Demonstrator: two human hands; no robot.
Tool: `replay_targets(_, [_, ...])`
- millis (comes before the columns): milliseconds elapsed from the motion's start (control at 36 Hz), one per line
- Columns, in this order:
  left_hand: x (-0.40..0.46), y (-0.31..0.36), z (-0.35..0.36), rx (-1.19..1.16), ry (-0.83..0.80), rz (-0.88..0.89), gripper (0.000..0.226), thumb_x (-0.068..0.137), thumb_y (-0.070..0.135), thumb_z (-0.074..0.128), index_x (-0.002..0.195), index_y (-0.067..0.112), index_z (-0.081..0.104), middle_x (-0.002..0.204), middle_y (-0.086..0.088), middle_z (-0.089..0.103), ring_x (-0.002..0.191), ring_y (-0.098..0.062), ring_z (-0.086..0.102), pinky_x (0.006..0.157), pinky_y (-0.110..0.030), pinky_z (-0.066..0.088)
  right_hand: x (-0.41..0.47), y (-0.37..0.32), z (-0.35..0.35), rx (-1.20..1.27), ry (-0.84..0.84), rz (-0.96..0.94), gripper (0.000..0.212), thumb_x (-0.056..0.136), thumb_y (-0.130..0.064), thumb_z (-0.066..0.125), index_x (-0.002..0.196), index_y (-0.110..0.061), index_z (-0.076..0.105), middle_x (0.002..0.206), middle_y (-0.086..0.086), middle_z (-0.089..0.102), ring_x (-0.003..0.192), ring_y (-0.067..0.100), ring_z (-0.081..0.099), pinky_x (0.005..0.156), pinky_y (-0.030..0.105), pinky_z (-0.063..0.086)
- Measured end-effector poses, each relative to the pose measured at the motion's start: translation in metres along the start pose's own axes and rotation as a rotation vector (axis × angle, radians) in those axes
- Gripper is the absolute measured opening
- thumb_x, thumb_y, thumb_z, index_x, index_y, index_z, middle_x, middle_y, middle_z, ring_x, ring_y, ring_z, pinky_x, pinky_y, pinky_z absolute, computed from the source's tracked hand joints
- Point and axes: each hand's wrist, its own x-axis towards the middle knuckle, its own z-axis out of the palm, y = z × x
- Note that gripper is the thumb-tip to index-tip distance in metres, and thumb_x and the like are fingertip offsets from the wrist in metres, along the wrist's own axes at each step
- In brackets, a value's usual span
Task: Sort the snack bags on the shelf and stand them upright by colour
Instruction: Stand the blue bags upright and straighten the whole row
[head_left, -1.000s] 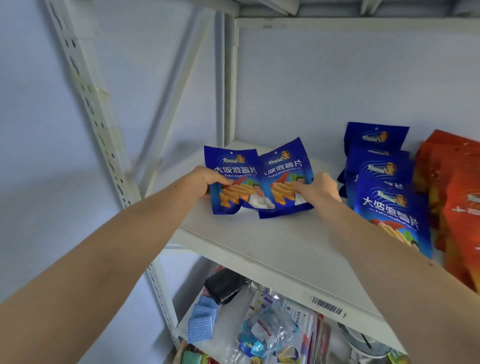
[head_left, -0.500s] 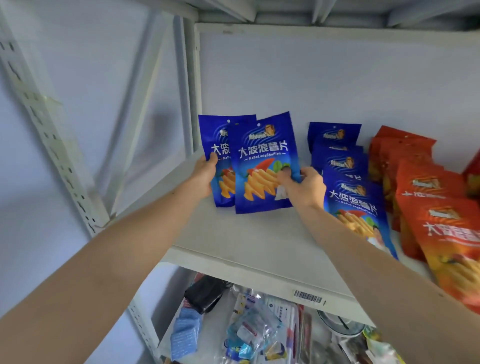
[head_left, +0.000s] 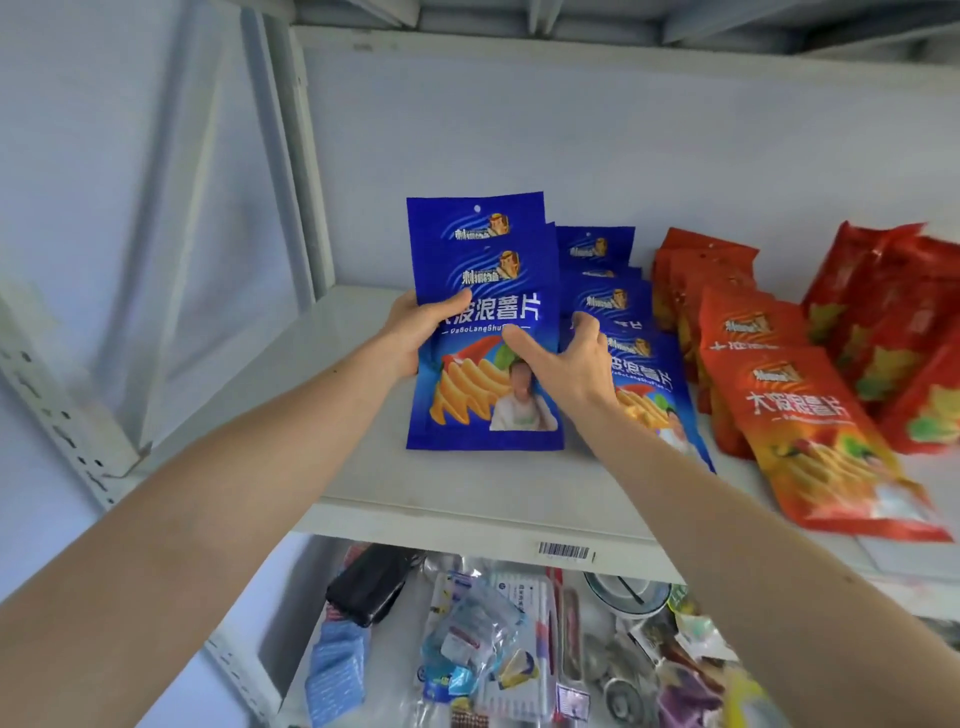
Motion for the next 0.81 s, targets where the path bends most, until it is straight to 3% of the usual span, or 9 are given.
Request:
replay_targets(83, [-0.009, 0.005, 0.018, -0.006, -0.136, -0.062, 0.033, 0.084, 0.019, 0.074, 0.113, 0.008, 0.064, 0.1, -0.012, 0.074, 0.085, -0.026, 0.072, 0.069, -0.037, 0.06, 0.005, -0.003, -0.02, 0.147, -0.046, 0.08, 0.089, 0.075, -0.06, 0.073, 0.142, -0.016, 0.034, 0.131, 0.0, 0.056, 0.113, 0.019, 0.058, 0.08, 0.03, 0.052])
replay_targets(222, [-0.029, 0.006, 0.061, 0.091, -0.243, -0.219, 0.027, 0.087, 0.021, 0.071, 0.109, 0.009, 0.061, 0.095, -0.011, 0.072, 0.072, -0.022, 0.071, 0.059, -0.034, 0.061, -0.002, 0.014, -0.055, 0.218, -0.069, 0.212, 0.089, 0.043, -0.064, 0.079, 0.115, -0.018, 0.055, 0.102, 0.005, 0.072, 0.084, 0.029, 0.072, 0.067, 0.048, 0.062])
replay_targets(278, [-0.036, 0.002, 0.082, 0.144, -0.237, -0.287, 0.033, 0.085, 0.022, 0.074, 0.111, 0.008, 0.06, 0.092, -0.011, 0.071, 0.067, -0.022, 0.07, 0.051, -0.033, 0.059, -0.005, 0.028, -0.07, 0.221, -0.057, 0.245, 0.092, 0.039, -0.065, 0.078, 0.114, -0.016, 0.055, 0.098, 0.011, 0.072, 0.073, 0.029, 0.07, 0.058, 0.039, 0.059])
replay_targets(333, [-0.045, -0.003, 0.102, 0.176, -0.24, -0.358, 0.031, 0.085, 0.022, 0.074, 0.107, 0.009, 0.058, 0.087, -0.01, 0.069, 0.063, -0.021, 0.068, 0.043, -0.031, 0.056, -0.017, 0.032, -0.088, 0.238, -0.036, 0.284, 0.081, 0.052, -0.057, 0.081, 0.114, -0.01, 0.056, 0.092, 0.012, 0.072, 0.057, 0.019, 0.065, 0.052, 0.029, 0.053])
replay_targets(417, [-0.06, -0.01, 0.129, 0.18, -0.271, -0.433, 0.021, 0.088, 0.02, 0.071, 0.098, 0.009, 0.056, 0.084, -0.01, 0.065, 0.067, -0.023, 0.063, 0.042, -0.031, 0.055, -0.031, 0.04, -0.113, 0.243, -0.04, 0.332, 0.04, 0.083, -0.033, 0.075, 0.103, -0.005, 0.057, 0.068, 0.009, 0.067, 0.039, 0.015, 0.053, 0.044, 0.026, 0.046])
replay_targets(556, [-0.084, -0.02, 0.153, 0.202, -0.231, -0.439, 0.016, 0.093, 0.017, 0.064, 0.086, 0.009, 0.052, 0.081, -0.009, 0.06, 0.064, -0.021, 0.057, 0.054, -0.035, 0.051, -0.047, 0.053, -0.136, 0.162, -0.059, 0.369, 0.034, 0.087, -0.029, 0.071, 0.101, -0.006, 0.051, 0.072, 0.012, 0.067, 0.034, 0.015, 0.049, 0.043, 0.026, 0.044])
replay_targets(639, [-0.094, -0.029, 0.161, 0.212, -0.182, -0.43, 0.02, 0.094, 0.016, 0.063, 0.108, 0.007, 0.052, 0.095, -0.013, 0.064, 0.065, -0.021, 0.056, 0.061, -0.036, 0.048, -0.054, 0.064, -0.139, 0.159, -0.048, 0.378, 0.041, 0.086, -0.026, 0.072, 0.112, -0.005, 0.049, 0.073, 0.012, 0.067, 0.034, 0.017, 0.049, 0.042, 0.028, 0.045])
replay_targets(722, [-0.101, -0.039, 0.167, 0.232, -0.174, -0.414, 0.035, 0.095, 0.014, 0.061, 0.127, 0.004, 0.05, 0.127, -0.018, 0.061, 0.067, -0.021, 0.054, 0.078, -0.039, 0.05, -0.061, 0.073, -0.139, 0.127, -0.058, 0.412, 0.045, 0.083, -0.03, 0.073, 0.112, -0.004, 0.049, 0.064, 0.008, 0.066, 0.036, 0.017, 0.052, 0.046, 0.029, 0.045])
replay_targets(806, [-0.105, -0.047, 0.171, 0.228, -0.162, -0.423, 0.034, 0.095, 0.013, 0.06, 0.126, 0.004, 0.051, 0.135, -0.019, 0.057, 0.067, -0.02, 0.054, 0.075, -0.037, 0.05, -0.039, 0.109, -0.13, 0.079, -0.071, 0.451, 0.078, 0.054, -0.055, 0.075, 0.112, -0.007, 0.054, 0.085, 0.013, 0.069, 0.071, 0.026, 0.066, 0.067, 0.035, 0.056])
